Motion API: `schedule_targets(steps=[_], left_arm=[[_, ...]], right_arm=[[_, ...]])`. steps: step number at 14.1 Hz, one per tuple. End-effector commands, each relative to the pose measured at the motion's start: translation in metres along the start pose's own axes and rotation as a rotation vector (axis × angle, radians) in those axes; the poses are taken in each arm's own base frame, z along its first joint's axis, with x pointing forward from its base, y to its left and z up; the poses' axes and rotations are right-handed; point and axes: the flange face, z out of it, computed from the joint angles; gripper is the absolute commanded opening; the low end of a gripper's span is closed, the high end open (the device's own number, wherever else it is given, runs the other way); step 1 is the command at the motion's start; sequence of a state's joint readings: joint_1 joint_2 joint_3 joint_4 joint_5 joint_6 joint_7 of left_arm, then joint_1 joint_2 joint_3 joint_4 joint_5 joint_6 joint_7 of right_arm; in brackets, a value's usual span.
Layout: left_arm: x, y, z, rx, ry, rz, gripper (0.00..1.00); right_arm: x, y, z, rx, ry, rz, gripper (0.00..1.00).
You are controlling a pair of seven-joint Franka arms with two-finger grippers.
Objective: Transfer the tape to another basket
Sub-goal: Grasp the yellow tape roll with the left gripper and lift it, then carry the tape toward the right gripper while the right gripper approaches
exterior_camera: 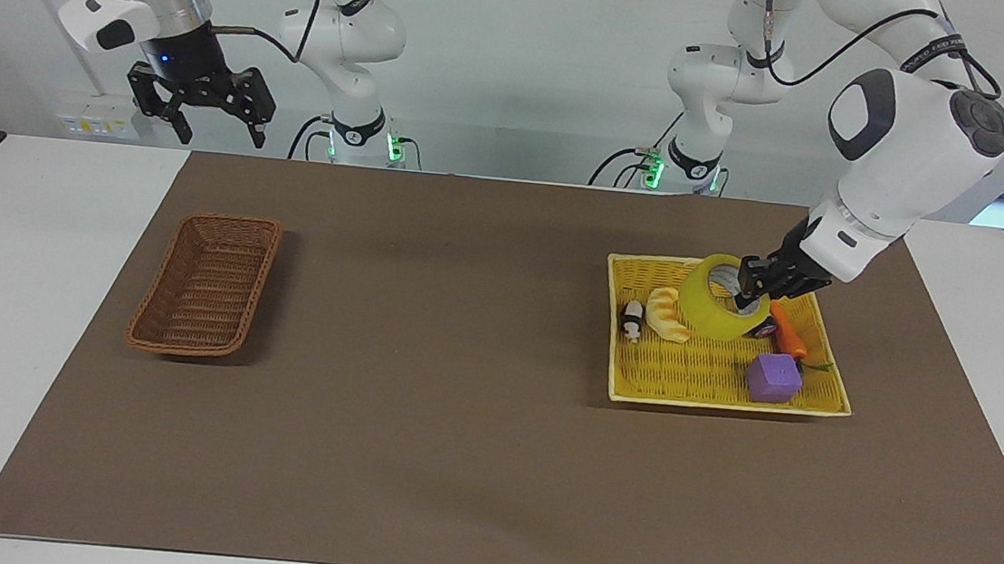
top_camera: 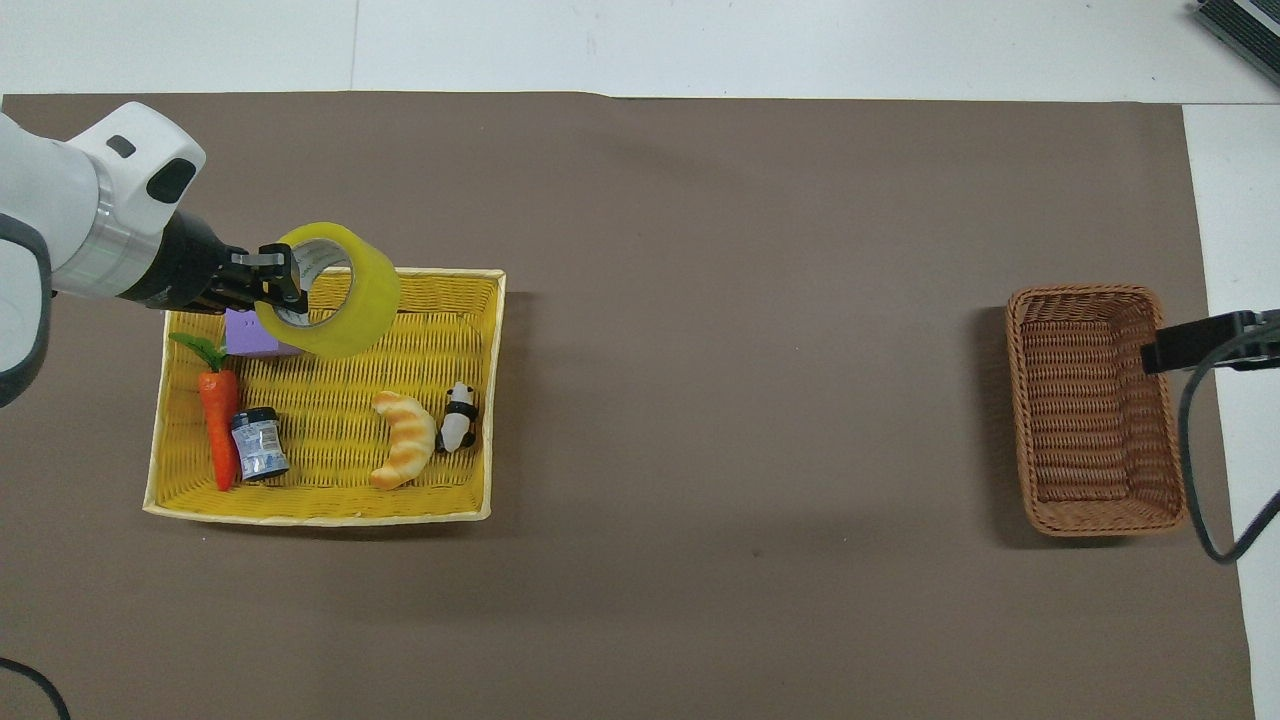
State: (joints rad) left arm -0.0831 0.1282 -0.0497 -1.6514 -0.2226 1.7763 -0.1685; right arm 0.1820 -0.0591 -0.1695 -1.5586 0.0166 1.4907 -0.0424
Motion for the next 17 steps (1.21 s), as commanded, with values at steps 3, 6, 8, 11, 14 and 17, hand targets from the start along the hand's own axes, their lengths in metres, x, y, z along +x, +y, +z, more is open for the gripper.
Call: schedule_targets(steps=[3, 6, 8, 11, 14, 17], left_arm=[[-0.005, 0.015, -0.016, -0.027, 0.005, -0.058, 0.00], [-0.013, 0.041, -0.011, -0.042, -0.001, -0.074, 0.00], [-0.022, 0.059, -0.009, -0.043, -0.004, -0.082, 0.00], [-0.038, 0.091, -0.001, -0.046, -0.022, -0.079, 0.00], [-0.050, 0.116, 0.010, -0.074, -0.046, -0.073, 0.00], [-0.063, 0.147, 0.032, -0.121, -0.074, -0.063, 0.00]], right_arm=[[0.015, -0.069, 0.046, 0.085, 0.009, 0.017, 1.00], [0.035, -0.136, 0.079, 0.152, -0.002, 0.121, 1.00], [0.043, -0.171, 0.092, 0.254, -0.005, 0.199, 1.00], [0.051, -0.225, 0.111, 0.392, -0.037, 0.353, 1.00], [0.053, -0.251, 0.117, 0.542, -0.098, 0.433, 1.00], [0.055, -0.254, 0.109, 0.713, -0.171, 0.500, 1.00]])
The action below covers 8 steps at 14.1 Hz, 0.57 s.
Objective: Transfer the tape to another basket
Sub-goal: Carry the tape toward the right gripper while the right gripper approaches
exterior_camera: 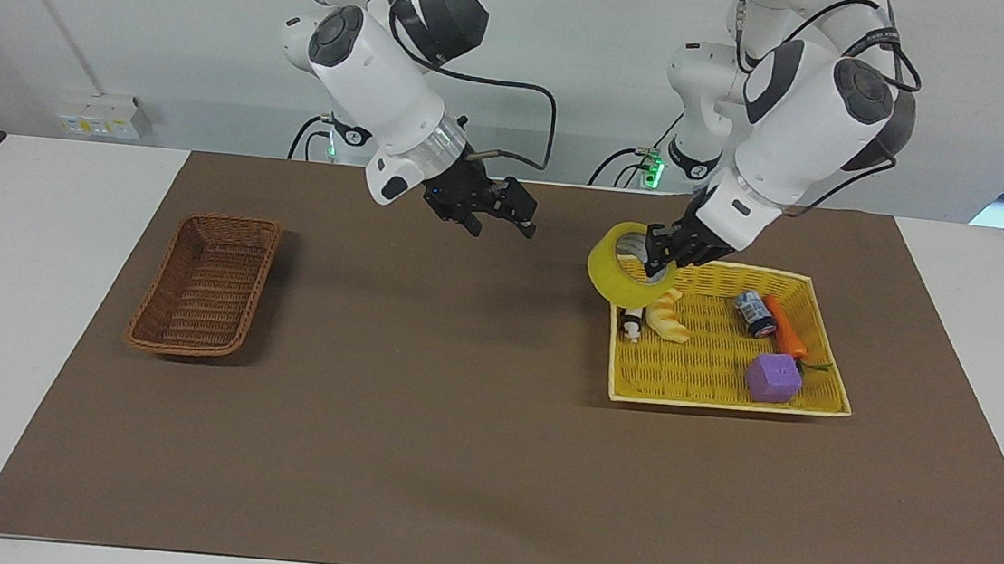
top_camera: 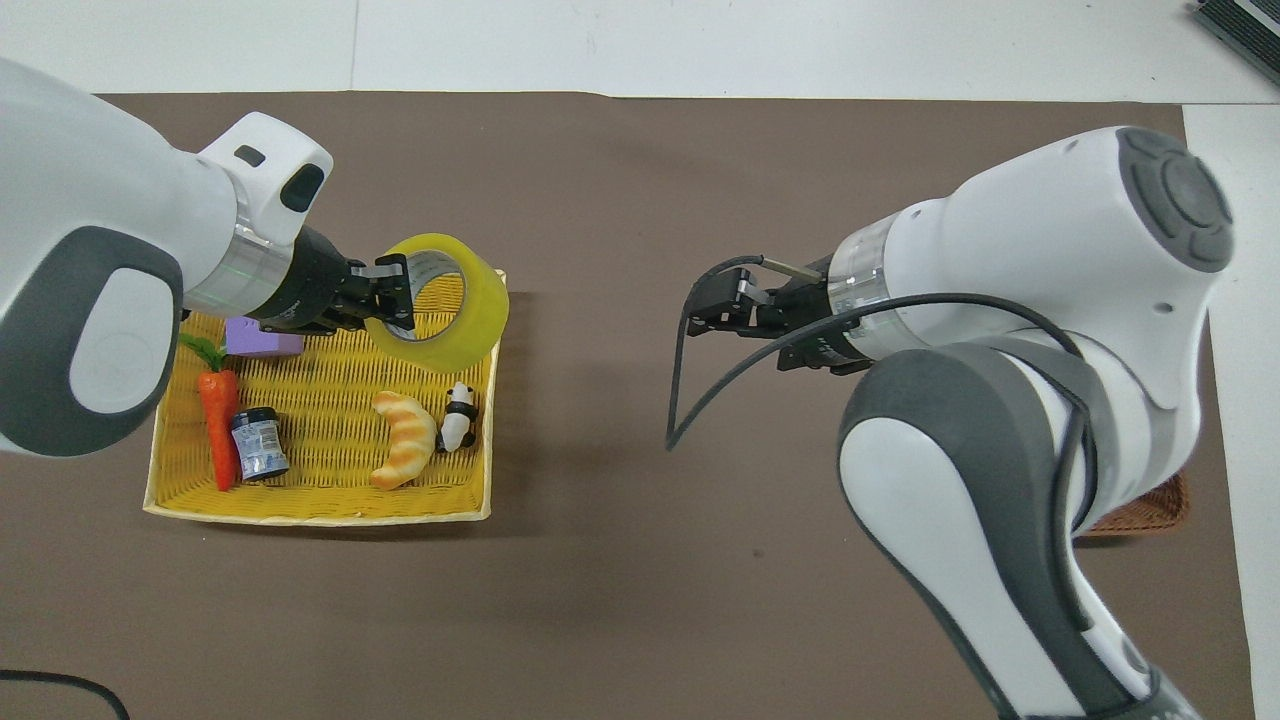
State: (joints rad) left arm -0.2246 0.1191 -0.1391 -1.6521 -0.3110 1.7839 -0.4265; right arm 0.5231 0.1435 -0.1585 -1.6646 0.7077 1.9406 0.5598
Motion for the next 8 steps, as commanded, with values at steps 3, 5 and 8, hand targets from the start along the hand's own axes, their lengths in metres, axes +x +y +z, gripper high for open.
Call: schedule_targets(steps=[3, 5, 8], left_arm=[[-0.021, 0.023, 0.025, -0.094, -0.027, -0.017, 0.00], [-0.025, 0.034, 0.023, -0.165, -0.044, -0.027, 0.00], [-0.031, 0.048, 0.024, -0.183, -0.048, -0.012, 0.00]], right_arm=[[-0.011, -0.006, 0.016, 0.084, -0.046, 0.029, 1.00], [-0.017, 0.003, 0.030, 0.073, -0.048, -0.057, 1.00], [-0.016, 0.010, 0.032, 0.068, -0.055, -0.110, 1.00]])
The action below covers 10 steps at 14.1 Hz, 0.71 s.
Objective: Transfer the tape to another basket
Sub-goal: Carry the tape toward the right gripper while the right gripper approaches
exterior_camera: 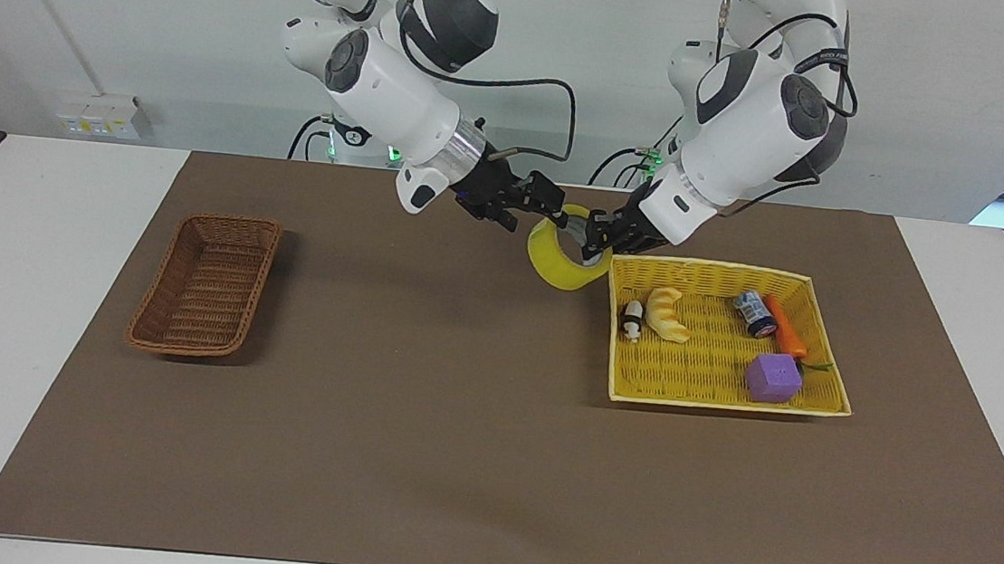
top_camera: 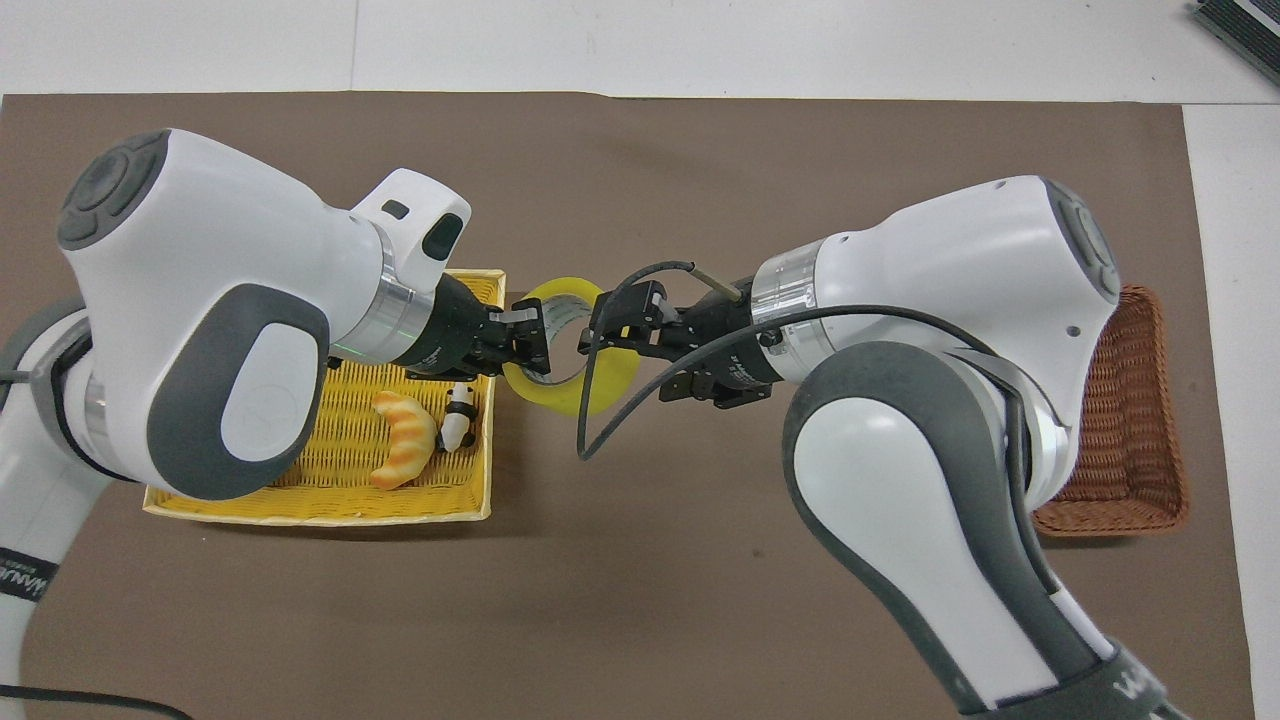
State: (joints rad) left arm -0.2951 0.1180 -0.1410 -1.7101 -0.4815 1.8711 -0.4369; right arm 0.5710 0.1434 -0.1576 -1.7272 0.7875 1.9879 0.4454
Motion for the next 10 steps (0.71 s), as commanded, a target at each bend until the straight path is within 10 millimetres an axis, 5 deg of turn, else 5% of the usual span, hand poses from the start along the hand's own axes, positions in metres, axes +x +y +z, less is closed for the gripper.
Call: schedule_targets(steps=[1, 3, 6, 7, 9, 10], left_arm=[[-0.0104, 0.0104, -0.0050, -0.047, 0.006, -0.005, 0.00], [-0.0111, 0.0135, -0.0061, -0.055, 0.006, 0.000, 0.00], [-0.0115, 0.0160, -0.0035, -0.067, -0.002, -0.002, 0.00], [-0.0110, 0.0170, -0.0065, -0.071, 0.002, -0.001, 0.00], [-0.0118, 0.0170, -0.0064, -0.072, -0.001, 0.006, 0.00], [-0.0112, 0.0168, -0.0058, -0.073, -0.001, 0.004, 0.26]], right_arm=[[-0.0035, 0.0098, -0.0044, 0.029, -0.001, -0.033, 1.00], [-0.0043, 0.0121, -0.0031, 0.025, -0.006, -0.049, 1.00], [-0.0045, 0.0136, -0.0030, 0.020, -0.016, -0.040, 0.08], [-0.0047, 0.0144, -0.0030, 0.018, -0.023, -0.019, 0.00], [-0.0049, 0.0139, -0.0034, 0.018, -0.024, -0.001, 0.00], [-0.0052, 0.0140, -0.0031, 0.016, -0.026, -0.001, 0.00]])
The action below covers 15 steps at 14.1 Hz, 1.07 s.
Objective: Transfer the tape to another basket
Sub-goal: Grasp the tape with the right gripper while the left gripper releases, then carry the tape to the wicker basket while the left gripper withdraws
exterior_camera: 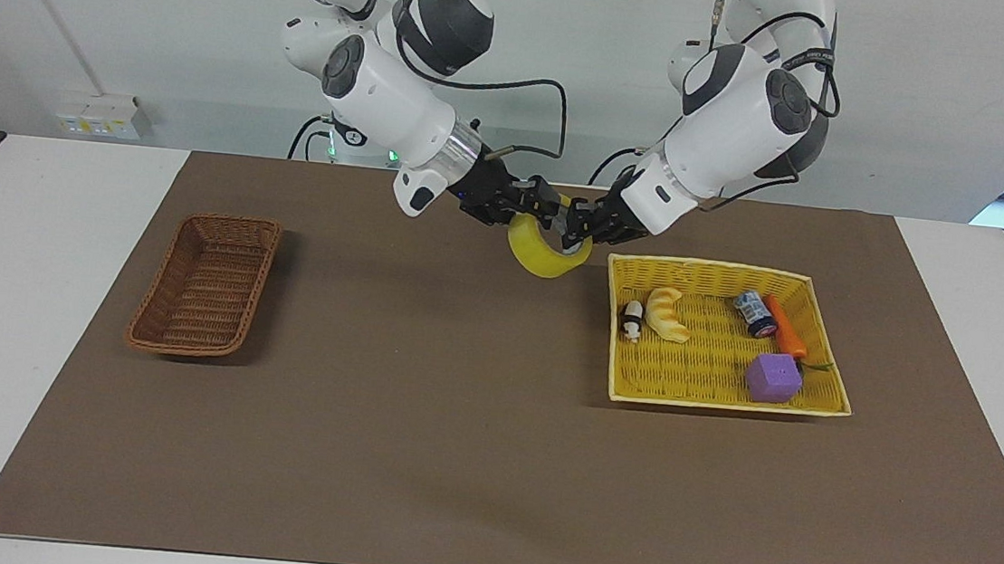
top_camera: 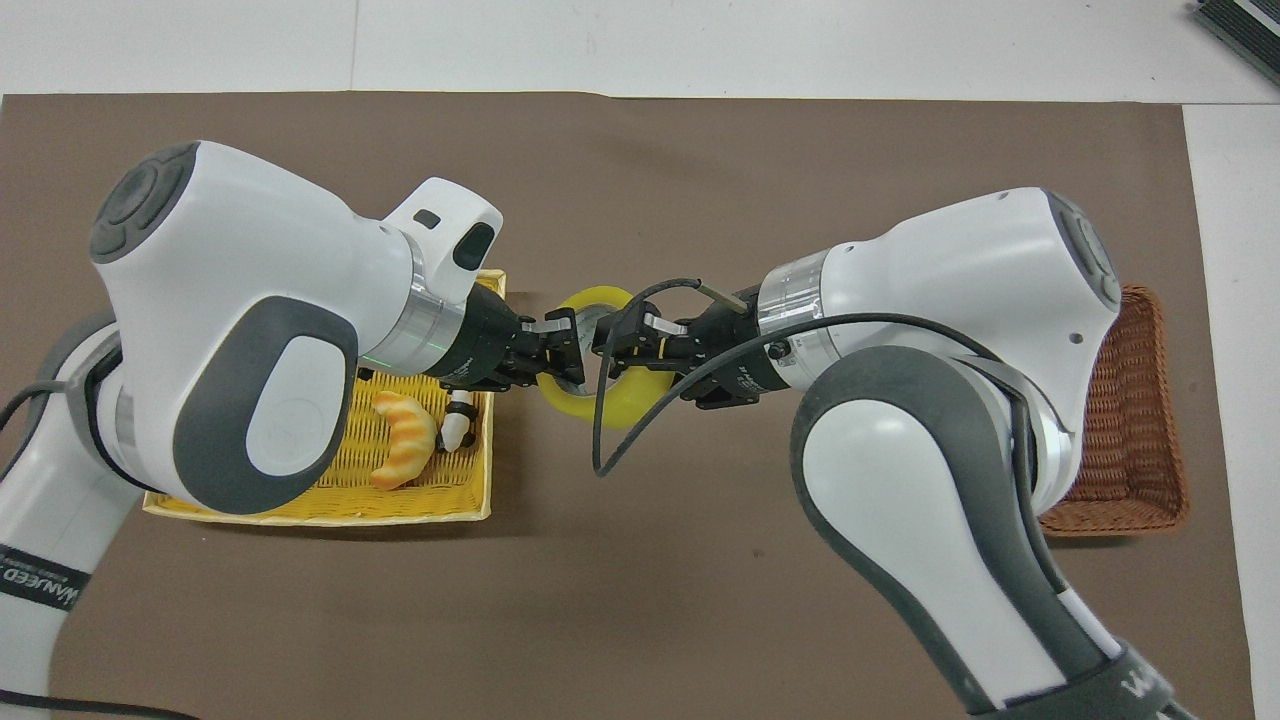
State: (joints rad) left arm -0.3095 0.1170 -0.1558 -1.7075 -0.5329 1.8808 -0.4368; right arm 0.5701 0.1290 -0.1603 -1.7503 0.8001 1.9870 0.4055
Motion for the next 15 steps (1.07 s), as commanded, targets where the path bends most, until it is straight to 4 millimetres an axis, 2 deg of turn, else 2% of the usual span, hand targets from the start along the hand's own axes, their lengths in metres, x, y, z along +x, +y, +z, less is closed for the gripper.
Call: schedule_targets(steps=[1, 3, 7, 10, 11, 13, 15], left_arm=[[-0.001, 0.000, -0.011, -0.028, 0.023, -0.014, 0.99], [-0.001, 0.002, -0.017, -0.063, 0.032, -0.022, 1.00], [0.010, -0.008, -0.039, -0.221, 0.031, -0.113, 1.00], [0.016, -0.015, -0.046, -0.296, 0.032, -0.159, 1.00], [0.018, -0.018, -0.049, -0.296, 0.039, -0.159, 1.00], [0.030, -0.035, -0.057, -0.278, 0.065, -0.164, 1.00], [0.038, -0.050, -0.062, -0.194, 0.111, -0.146, 1.00]], right_arm=[[-0.003, 0.009, -0.003, 0.009, -0.016, 0.027, 0.00], [-0.003, 0.009, -0.003, 0.009, -0.016, 0.027, 0.00], [-0.001, 0.010, -0.004, 0.000, -0.008, 0.024, 0.00], [0.013, 0.022, -0.015, -0.011, 0.022, 0.003, 0.00], [0.022, 0.031, -0.023, -0.007, 0.034, -0.019, 0.00], [0.045, 0.056, -0.047, -0.001, 0.060, -0.050, 0.00], [0.066, 0.093, -0.075, -0.025, 0.066, -0.091, 0.00]])
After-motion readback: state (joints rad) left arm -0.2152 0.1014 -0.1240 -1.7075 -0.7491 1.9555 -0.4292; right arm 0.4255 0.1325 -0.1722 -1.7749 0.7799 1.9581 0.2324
